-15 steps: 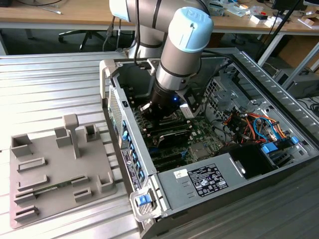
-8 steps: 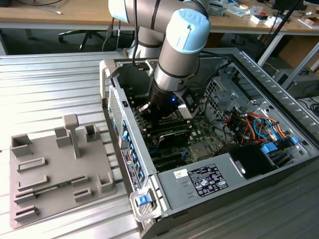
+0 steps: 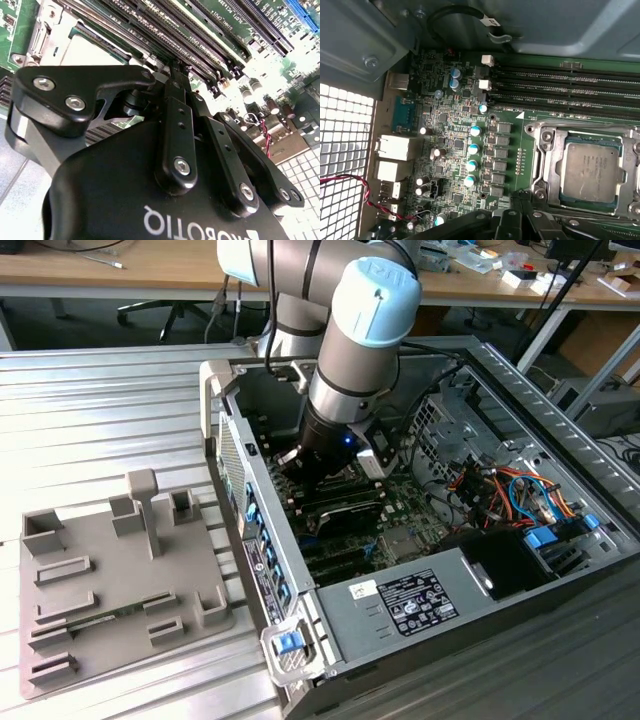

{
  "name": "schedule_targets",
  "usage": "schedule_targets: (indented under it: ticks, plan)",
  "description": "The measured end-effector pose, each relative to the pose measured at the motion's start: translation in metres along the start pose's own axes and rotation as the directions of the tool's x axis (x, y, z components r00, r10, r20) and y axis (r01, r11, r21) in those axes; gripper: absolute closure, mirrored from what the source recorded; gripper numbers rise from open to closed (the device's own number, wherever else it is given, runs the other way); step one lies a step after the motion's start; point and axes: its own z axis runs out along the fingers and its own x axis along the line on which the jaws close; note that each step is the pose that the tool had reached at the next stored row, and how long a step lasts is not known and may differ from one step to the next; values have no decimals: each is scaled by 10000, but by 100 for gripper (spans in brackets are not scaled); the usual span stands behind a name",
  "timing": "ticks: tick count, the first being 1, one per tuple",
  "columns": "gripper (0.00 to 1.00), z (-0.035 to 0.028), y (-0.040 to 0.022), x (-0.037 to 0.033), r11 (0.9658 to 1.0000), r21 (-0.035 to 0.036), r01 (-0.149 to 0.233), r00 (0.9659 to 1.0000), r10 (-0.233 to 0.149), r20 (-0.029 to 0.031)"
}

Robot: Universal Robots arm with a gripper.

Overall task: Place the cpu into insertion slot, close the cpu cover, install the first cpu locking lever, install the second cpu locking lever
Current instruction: 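Install the second cpu locking lever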

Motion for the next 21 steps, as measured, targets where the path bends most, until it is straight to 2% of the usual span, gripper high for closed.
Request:
schedule_targets:
  ticks: [3,5,8,10,13,15,16,17,20,21]
  plan:
    - [89,-58,5,1,10000,11,-1,10000,1,-2]
    - [89,-68,2,-33,10000,17,-3,10000,3,-5]
    - [89,-69,-12,-153,10000,13,-4,10000,4,-48]
    - [89,-70,-24,-271,10000,8,-5,10000,5,-90]
    - [89,-72,-46,-487,10000,-3,-12,9998,12,-175]
    - [89,-75,-55,-573,10000,-3,-13,9998,13,-195]
    - [89,-83,-56,-584,10000,0,-12,9998,12,-197]
    - [89,-105,-54,-590,10000,-2,-11,9998,11,-195]
    - [89,-241,-47,-594,10000,-3,-14,9998,14,-194]
    - [89,-338,-42,-594,10000,-3,-13,9998,13,-194]
